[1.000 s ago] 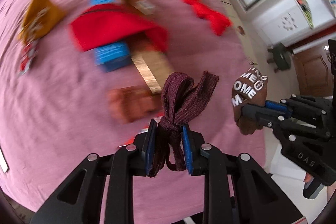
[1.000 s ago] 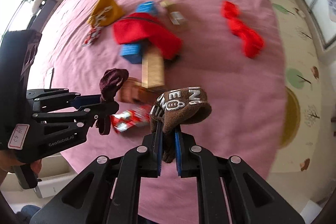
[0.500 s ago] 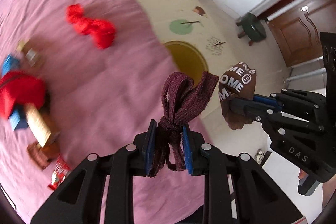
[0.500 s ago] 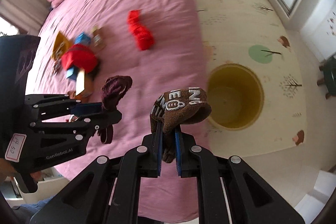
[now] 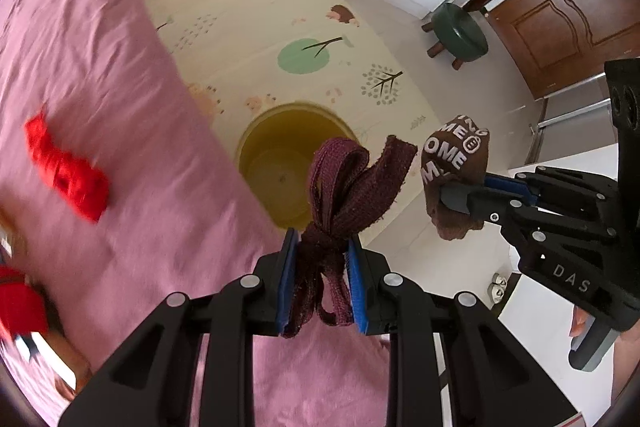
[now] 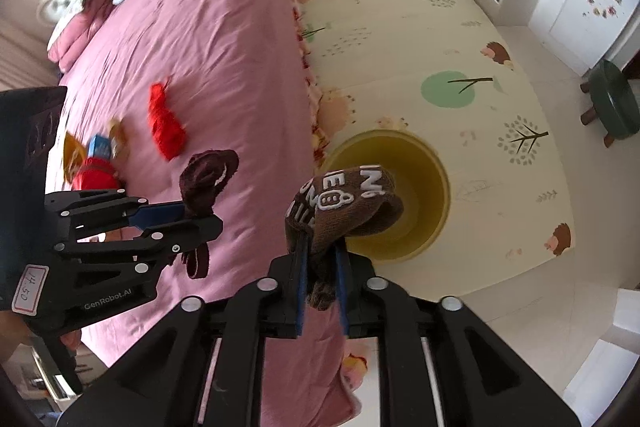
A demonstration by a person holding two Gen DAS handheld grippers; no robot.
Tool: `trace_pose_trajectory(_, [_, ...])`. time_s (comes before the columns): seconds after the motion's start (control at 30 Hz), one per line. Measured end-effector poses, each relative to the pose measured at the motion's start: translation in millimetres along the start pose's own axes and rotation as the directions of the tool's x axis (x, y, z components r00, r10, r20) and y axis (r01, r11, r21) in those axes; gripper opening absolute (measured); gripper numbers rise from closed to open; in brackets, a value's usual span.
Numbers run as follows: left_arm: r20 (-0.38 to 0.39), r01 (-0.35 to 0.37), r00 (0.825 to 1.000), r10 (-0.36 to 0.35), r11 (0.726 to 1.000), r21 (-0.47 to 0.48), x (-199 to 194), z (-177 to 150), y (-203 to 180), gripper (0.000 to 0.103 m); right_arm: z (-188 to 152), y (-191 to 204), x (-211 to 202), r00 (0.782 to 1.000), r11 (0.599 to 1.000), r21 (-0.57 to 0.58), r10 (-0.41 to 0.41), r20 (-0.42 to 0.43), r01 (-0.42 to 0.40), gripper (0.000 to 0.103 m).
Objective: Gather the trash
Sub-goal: 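Carry both socks over the yellow bin with both tools, then open both tools to drop the socks into the yellow bin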
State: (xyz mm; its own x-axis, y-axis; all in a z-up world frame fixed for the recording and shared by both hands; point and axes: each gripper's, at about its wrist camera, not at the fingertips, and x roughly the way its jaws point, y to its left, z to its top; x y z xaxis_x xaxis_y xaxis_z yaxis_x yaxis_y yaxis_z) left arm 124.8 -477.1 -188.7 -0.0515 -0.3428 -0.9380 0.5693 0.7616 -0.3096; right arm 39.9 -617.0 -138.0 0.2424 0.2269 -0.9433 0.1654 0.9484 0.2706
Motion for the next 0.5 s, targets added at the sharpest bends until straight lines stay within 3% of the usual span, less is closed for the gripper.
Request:
trace_pose_trajectory(0.03, [0.001,-0.004,1.000,0.004,1.000,0.010,3,7,-3,0.029,4,-5,0,1.000,1.000,0.014,0.006,-0.003,-0.006,0.027])
trace_pose_trajectory(0.1, [0.009,-0.001,1.000,0.000,0.999,0.039,5,21,-9,0.053,11,-16,-5,1.000,0.999,0.029,0.015,0.020,-0.016,0.036])
trace_pose_trajectory(0.13, [0.016,0.000,1.000,-0.001,0.999,0.048,5,24,-10,0.070,13,-20,-7,1.000,1.000,0.029,0.011,0.027,-0.011,0.041])
trace_pose_trajectory(0.17, [0.023,0.000,1.000,-0.001,0.998,0.056,5,28,-11,0.075,16,-25,-9,0.999,1.000,0.027,0.007,0.031,-0.007,0.042])
trace_pose_trajectory(0.33, [0.012,-0.024,1.000,0.023,0.997,0.074,10,38,-12,0.075,22,-35,-16,0.998,0.999,0.029,-0.021,0.051,0.020,0.044])
trace_pose_trajectory(0.5, [0.010,-0.037,0.999,0.036,0.998,0.046,4,27,-1,0.075,21,-29,-19,0.998,1.000,0.027,-0.018,0.067,0.017,0.044])
